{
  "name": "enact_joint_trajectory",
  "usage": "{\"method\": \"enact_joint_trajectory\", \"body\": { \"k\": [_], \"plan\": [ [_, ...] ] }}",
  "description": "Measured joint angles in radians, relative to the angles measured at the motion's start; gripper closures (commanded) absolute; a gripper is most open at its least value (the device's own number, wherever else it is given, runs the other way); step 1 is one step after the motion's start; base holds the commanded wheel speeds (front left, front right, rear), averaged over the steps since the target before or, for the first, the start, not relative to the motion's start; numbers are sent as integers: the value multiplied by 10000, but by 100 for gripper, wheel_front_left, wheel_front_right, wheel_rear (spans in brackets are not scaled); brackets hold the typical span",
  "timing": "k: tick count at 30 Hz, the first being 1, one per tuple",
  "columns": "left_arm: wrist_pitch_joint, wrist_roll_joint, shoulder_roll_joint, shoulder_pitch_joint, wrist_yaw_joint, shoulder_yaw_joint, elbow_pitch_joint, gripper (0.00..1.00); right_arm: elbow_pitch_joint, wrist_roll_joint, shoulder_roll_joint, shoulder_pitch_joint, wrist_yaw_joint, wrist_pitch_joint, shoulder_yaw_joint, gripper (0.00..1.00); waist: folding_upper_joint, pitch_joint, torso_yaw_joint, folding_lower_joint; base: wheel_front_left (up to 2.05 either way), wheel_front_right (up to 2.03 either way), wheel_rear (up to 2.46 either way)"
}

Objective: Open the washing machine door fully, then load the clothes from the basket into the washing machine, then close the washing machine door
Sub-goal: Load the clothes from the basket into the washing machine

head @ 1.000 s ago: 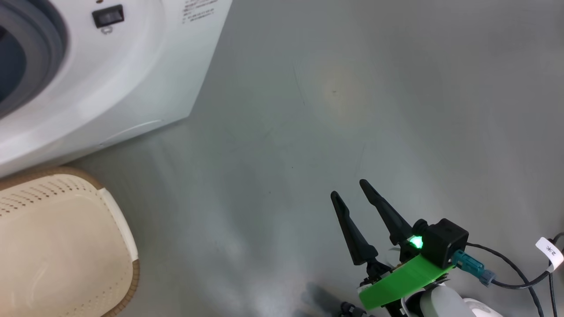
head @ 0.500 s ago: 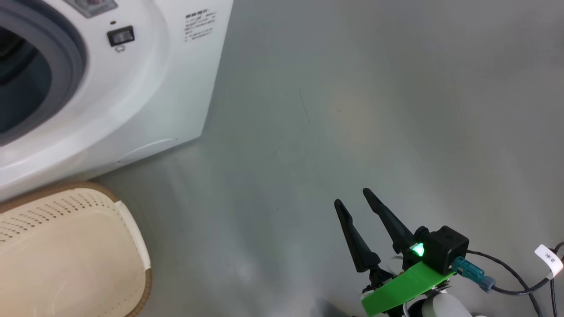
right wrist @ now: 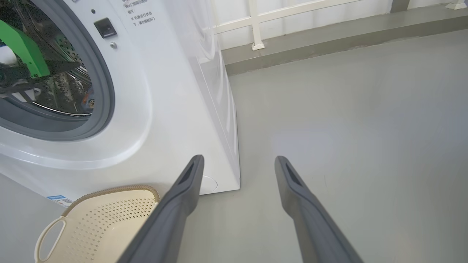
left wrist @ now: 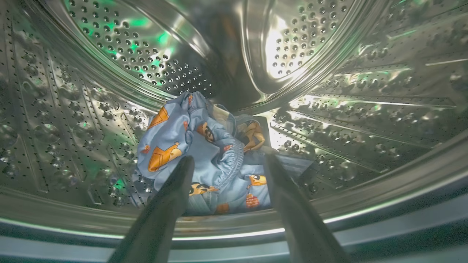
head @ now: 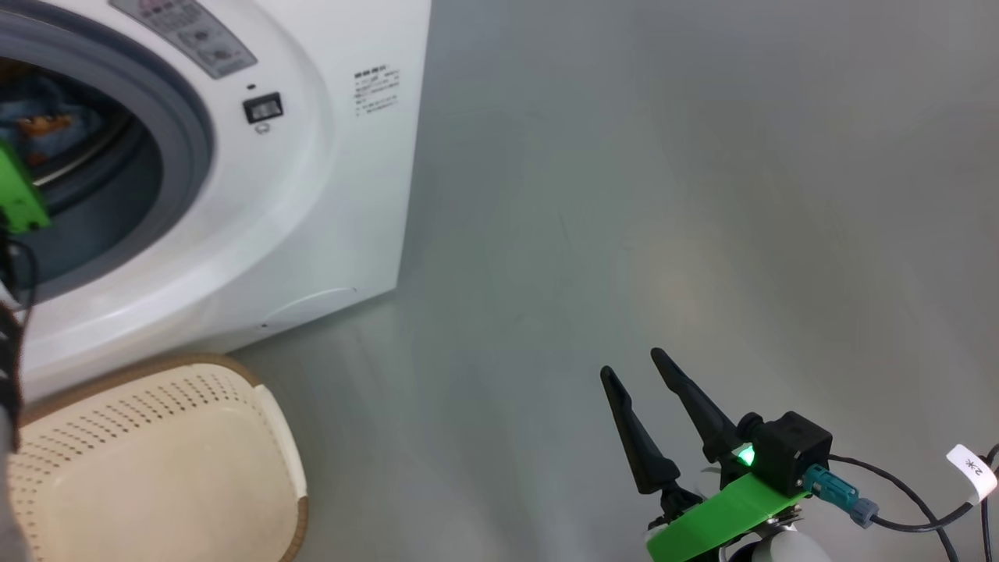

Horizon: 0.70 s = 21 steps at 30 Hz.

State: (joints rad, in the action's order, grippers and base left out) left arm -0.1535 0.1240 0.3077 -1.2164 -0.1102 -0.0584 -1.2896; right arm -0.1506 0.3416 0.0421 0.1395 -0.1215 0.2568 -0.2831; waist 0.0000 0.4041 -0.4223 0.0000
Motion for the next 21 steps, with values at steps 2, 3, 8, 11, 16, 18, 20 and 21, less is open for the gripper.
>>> {"method": "enact_joint_trajectory", "body": {
  "k": [2, 3, 8, 11, 16, 18, 20, 21],
  "plan": [
    [-180, 182, -211, 161, -2, 88, -13, 0, -40, -40, 0, -2, 0, 0, 6, 0, 0, -193, 94, 0, 0, 0, 0],
    [-253, 238, -330, 262, 0, 90, -13, 0, -63, -61, 2, -5, 0, 0, 19, 0, 0, -289, 148, 0, 0, 0, 0],
    [-711, 522, -970, 964, 146, 188, -35, 0, -144, -336, 6, -146, 0, 0, 100, 0, 0, -799, 465, 0, 0, 0, 0],
    [-859, 660, -1283, 1526, 274, 146, 17, 0, -215, -408, 12, -328, 0, 0, 217, 0, 0, -1131, 678, 0, 0, 0, 0],
    [-945, 790, -1639, 2430, 460, 148, 456, 0, -226, -493, 163, -386, 0, 0, 430, 0, 0, -1635, 1090, 0, 0, 0, 0],
    [-947, 849, -1764, 2846, 460, 159, 999, 0, -226, -497, 222, -412, 0, 0, 470, 0, 0, -1811, 1270, 0, 0, 0, 0],
    [-949, 888, -1852, 3305, 495, 224, 1561, 0, -222, -510, 242, -500, 0, 0, 518, 0, 0, -2000, 1426, 0, 0, 0, 0],
    [-951, 895, -1916, 3557, 522, 247, 1860, 0, -213, -512, 255, -590, 0, 0, 564, 0, 0, -2083, 1515, 0, 0, 0, 0]
  ]
}}
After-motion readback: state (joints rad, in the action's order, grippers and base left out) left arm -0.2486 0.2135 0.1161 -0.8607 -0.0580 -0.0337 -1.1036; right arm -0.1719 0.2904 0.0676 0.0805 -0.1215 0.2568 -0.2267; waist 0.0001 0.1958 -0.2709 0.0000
